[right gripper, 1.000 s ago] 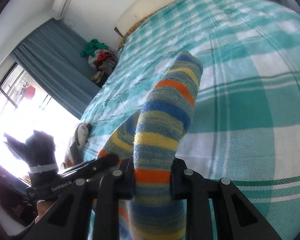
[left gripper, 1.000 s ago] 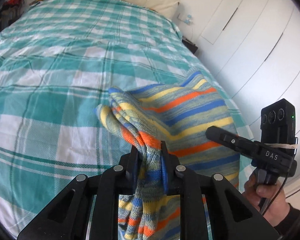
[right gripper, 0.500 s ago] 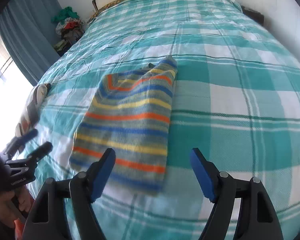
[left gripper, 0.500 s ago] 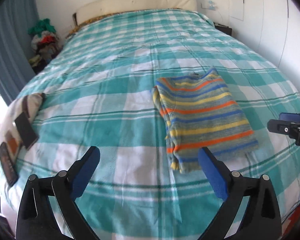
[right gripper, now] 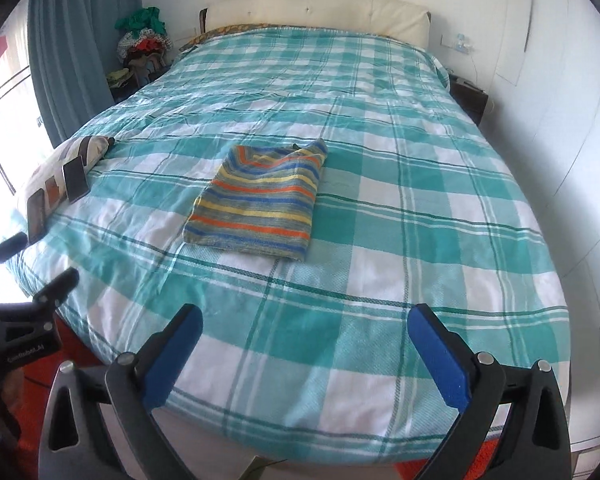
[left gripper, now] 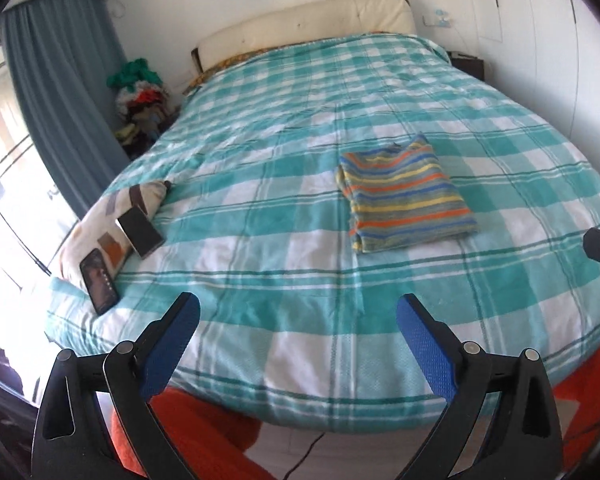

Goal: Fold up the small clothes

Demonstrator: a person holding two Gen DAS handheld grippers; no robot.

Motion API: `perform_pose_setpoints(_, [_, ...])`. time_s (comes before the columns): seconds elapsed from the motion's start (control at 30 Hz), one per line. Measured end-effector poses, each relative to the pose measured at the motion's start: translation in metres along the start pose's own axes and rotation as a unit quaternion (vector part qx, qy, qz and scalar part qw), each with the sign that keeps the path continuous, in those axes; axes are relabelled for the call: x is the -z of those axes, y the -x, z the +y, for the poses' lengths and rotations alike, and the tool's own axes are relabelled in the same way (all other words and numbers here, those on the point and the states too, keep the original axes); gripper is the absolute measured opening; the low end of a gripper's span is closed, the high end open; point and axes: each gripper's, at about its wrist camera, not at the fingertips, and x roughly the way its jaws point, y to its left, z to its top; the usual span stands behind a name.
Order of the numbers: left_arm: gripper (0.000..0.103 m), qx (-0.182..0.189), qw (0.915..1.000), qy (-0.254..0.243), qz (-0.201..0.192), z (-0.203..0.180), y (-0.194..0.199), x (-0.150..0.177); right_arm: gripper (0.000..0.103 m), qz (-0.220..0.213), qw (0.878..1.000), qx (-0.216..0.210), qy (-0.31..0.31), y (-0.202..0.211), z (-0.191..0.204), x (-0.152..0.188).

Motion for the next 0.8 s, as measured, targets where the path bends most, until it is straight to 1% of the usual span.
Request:
perform_pose_setpoints(0.07, [0.099,0.02,0.9997,0.005,0.013,-0.002,0.009,0.002,0.101,-0.004,1.0,0.003,-0.001,0.011,0.001,0.005])
perform_pose_setpoints(0.13, [0.099,0.031,0.9993,-0.005,0.021,-0.006,0.018,0.002,0.101,-0.006,1.0,0.008,0.003,0.022,0.005,0.011])
perform_pose_setpoints(0.2, [0.099,0.047,0.9979,-0.012,0.043,-0.009,0.025,0.002,0.101,-0.006,1.0,0.01,0.008,0.032,0.012,0.016])
perform_pose_setpoints(0.33, [0.099,0.093,0.9917,0.025,0.085,-0.004,0.04,0.011,0.101,-0.008,1.0,0.007,0.021,0.052,0.024,0.025])
perform_pose_setpoints(0.4, [0.099,0.123,0.9877,0.037,0.09,0.0,0.044,0.012,0.101,-0.01,0.999,0.006,0.031,0.06,0.028,0.027])
perform_pose_setpoints(0.43, [0.099,0.128,0.987,0.04,0.088,0.001,0.047,0.012,0.101,-0.011,0.999,0.006,0.034,0.063,0.03,0.027])
perform_pose_setpoints(0.6, [0.099,0.112,0.9905,0.043,0.068,0.003,0.053,0.001,0.101,-0.016,1.0,-0.008,0.021,0.069,0.03,0.023])
perform_pose_setpoints(0.8, [0.099,0.104,0.9922,0.041,0.054,0.003,0.053,-0.009,0.101,-0.023,1.0,-0.005,0.02,0.07,0.032,0.018])
